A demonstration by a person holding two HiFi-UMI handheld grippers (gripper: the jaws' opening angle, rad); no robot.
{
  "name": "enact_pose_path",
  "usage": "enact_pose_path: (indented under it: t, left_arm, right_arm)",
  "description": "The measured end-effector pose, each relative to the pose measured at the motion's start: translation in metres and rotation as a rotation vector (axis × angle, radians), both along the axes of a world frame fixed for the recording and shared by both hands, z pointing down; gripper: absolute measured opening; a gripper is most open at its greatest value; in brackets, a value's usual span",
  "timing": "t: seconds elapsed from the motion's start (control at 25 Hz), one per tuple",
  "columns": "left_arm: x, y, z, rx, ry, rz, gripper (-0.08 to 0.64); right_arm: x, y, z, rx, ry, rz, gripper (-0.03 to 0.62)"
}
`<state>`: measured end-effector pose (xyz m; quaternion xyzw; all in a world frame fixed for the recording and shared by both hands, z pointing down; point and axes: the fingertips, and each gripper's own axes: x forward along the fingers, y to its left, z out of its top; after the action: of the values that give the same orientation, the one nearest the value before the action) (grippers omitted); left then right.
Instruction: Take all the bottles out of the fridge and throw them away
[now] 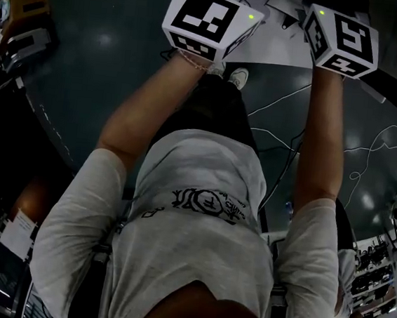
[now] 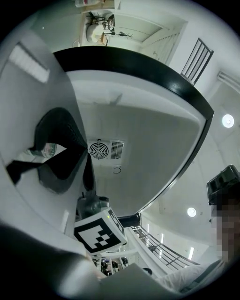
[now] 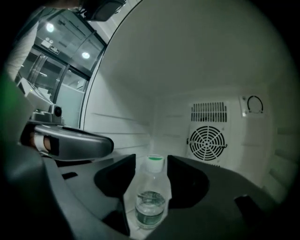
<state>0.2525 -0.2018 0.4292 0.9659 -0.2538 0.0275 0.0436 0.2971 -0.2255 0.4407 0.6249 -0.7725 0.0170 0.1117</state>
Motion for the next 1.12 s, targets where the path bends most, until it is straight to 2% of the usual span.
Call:
enact_pose_path:
  t: [0.32,0.44,1.12]
  left_arm:
    - [0.000,-0.004,-0.001,-0.012,0.006,-0.013,0.009]
    - [-0.002,-0.003,-0.003,-0.015,0.002,-0.006,0.009]
    - [-0.010,0.006,-0.010,-0.028,-0.006,0.012,0.009]
  right_arm:
    - [-0.003,-0.017,0.007,-0.006,-0.002,0.006,0.178]
    - [-0.002,-0.017,0.006,-0.004,-0.005,0.013,0.153]
    - [0.001,0.012,0.002,-0.031,-0.027,0.042,0.150]
